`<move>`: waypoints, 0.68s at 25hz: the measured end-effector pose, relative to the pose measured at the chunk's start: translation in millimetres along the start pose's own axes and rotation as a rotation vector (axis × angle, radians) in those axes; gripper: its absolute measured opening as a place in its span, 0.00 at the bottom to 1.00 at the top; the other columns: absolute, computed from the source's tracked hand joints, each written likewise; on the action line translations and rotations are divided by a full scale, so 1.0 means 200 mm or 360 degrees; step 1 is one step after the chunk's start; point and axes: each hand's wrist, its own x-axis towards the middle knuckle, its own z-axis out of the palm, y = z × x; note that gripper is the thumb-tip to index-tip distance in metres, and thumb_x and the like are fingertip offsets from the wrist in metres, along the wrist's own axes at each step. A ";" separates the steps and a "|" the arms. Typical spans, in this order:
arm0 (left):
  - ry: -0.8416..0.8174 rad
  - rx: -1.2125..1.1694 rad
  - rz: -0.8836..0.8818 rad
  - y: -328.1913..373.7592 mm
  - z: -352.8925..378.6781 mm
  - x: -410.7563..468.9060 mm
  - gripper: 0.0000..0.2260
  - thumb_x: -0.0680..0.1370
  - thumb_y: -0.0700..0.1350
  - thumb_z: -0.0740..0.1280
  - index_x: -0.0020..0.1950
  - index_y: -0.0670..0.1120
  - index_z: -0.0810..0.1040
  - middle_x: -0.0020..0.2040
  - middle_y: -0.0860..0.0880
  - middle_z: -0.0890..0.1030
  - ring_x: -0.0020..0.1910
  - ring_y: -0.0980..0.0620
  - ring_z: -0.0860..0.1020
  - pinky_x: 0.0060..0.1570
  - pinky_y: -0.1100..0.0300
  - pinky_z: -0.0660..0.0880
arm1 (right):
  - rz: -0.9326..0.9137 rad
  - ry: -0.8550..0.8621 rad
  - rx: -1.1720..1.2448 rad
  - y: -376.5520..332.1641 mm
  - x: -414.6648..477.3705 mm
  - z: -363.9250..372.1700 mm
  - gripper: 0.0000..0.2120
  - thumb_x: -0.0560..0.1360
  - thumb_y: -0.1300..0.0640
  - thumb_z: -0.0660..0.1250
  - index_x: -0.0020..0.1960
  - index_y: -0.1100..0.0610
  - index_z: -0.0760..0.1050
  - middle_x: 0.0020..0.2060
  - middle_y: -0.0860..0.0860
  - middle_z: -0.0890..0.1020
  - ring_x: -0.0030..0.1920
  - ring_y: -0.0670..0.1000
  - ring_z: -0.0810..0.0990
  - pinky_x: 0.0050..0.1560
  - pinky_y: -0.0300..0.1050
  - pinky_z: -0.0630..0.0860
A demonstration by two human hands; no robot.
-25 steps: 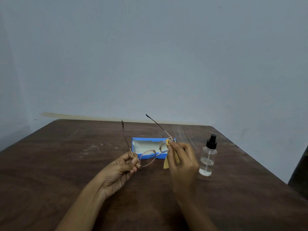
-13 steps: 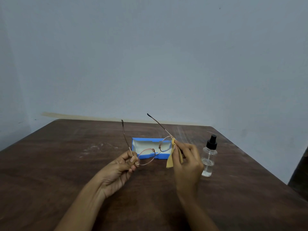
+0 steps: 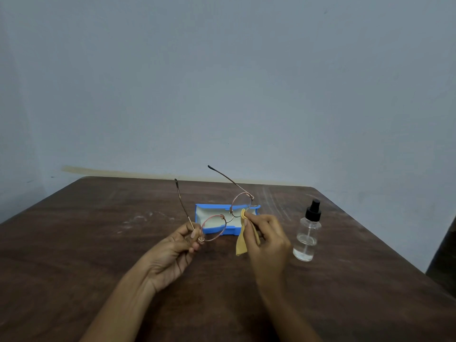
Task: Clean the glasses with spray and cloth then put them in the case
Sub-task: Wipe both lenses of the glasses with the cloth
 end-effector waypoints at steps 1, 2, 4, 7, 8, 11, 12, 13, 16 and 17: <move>0.0024 0.0015 0.0003 0.00 -0.01 0.00 0.13 0.61 0.25 0.67 0.38 0.41 0.76 0.27 0.47 0.78 0.21 0.58 0.73 0.19 0.71 0.71 | -0.0027 -0.0023 -0.0005 0.00 0.00 0.00 0.09 0.70 0.61 0.67 0.49 0.60 0.81 0.38 0.50 0.78 0.39 0.41 0.76 0.39 0.23 0.70; 0.0044 0.0042 0.0005 0.00 0.00 0.00 0.13 0.65 0.24 0.63 0.39 0.41 0.75 0.27 0.47 0.78 0.20 0.58 0.73 0.19 0.71 0.71 | -0.0049 -0.0046 -0.0004 0.00 -0.01 0.00 0.09 0.70 0.60 0.67 0.49 0.60 0.81 0.38 0.49 0.78 0.40 0.41 0.76 0.40 0.23 0.70; 0.0022 0.0027 0.0012 -0.01 0.00 0.00 0.13 0.61 0.26 0.69 0.39 0.41 0.76 0.27 0.47 0.78 0.20 0.58 0.74 0.19 0.71 0.71 | -0.0066 -0.0088 0.0001 0.00 -0.01 0.00 0.11 0.71 0.57 0.65 0.49 0.60 0.81 0.38 0.48 0.78 0.41 0.40 0.76 0.40 0.23 0.70; 0.0005 0.0026 0.0028 -0.01 -0.01 0.00 0.16 0.54 0.29 0.75 0.36 0.40 0.77 0.28 0.46 0.78 0.21 0.58 0.74 0.19 0.71 0.72 | -0.0067 -0.0172 0.0050 0.00 0.00 0.00 0.13 0.71 0.54 0.63 0.49 0.59 0.81 0.38 0.44 0.76 0.42 0.34 0.75 0.40 0.23 0.70; 0.0046 0.0054 0.0050 -0.01 -0.01 0.00 0.12 0.61 0.26 0.69 0.37 0.40 0.75 0.28 0.47 0.78 0.21 0.58 0.74 0.19 0.71 0.71 | -0.0030 -0.0197 0.0087 -0.01 0.00 0.00 0.11 0.71 0.55 0.64 0.49 0.58 0.81 0.38 0.43 0.76 0.42 0.34 0.76 0.40 0.24 0.70; 0.0095 0.0143 0.0119 -0.01 -0.01 0.02 0.15 0.71 0.24 0.53 0.36 0.42 0.70 0.27 0.48 0.76 0.20 0.59 0.73 0.20 0.73 0.70 | 0.0398 -0.0261 0.0427 -0.02 0.01 -0.03 0.08 0.72 0.65 0.68 0.45 0.53 0.81 0.40 0.45 0.79 0.42 0.36 0.78 0.40 0.27 0.72; 0.0120 0.0162 0.0144 0.00 -0.01 0.02 0.15 0.72 0.24 0.52 0.36 0.42 0.70 0.27 0.48 0.76 0.20 0.59 0.72 0.20 0.73 0.70 | 0.0612 -0.0248 0.0592 -0.02 0.02 -0.03 0.10 0.72 0.66 0.67 0.43 0.52 0.80 0.39 0.46 0.81 0.41 0.37 0.79 0.40 0.28 0.73; 0.0146 0.0174 0.0172 0.00 -0.01 0.02 0.16 0.73 0.25 0.52 0.37 0.42 0.71 0.26 0.49 0.76 0.20 0.59 0.72 0.20 0.74 0.70 | 0.0829 -0.0204 0.0754 -0.02 0.03 -0.03 0.11 0.72 0.66 0.67 0.41 0.51 0.81 0.38 0.47 0.82 0.39 0.38 0.79 0.41 0.30 0.74; 0.0208 0.0217 0.0219 0.00 -0.01 0.01 0.17 0.74 0.26 0.53 0.34 0.43 0.72 0.26 0.49 0.75 0.21 0.60 0.72 0.20 0.74 0.70 | 0.1321 -0.0097 0.1109 0.02 0.04 -0.04 0.08 0.72 0.64 0.67 0.40 0.54 0.82 0.37 0.49 0.85 0.43 0.47 0.80 0.46 0.42 0.75; 0.0223 0.0246 0.0226 -0.01 -0.02 0.02 0.18 0.74 0.26 0.53 0.32 0.44 0.73 0.27 0.49 0.75 0.21 0.60 0.72 0.21 0.74 0.70 | 0.1392 -0.0095 0.1131 0.03 0.04 -0.04 0.07 0.73 0.64 0.66 0.41 0.55 0.82 0.40 0.51 0.84 0.45 0.50 0.80 0.48 0.44 0.74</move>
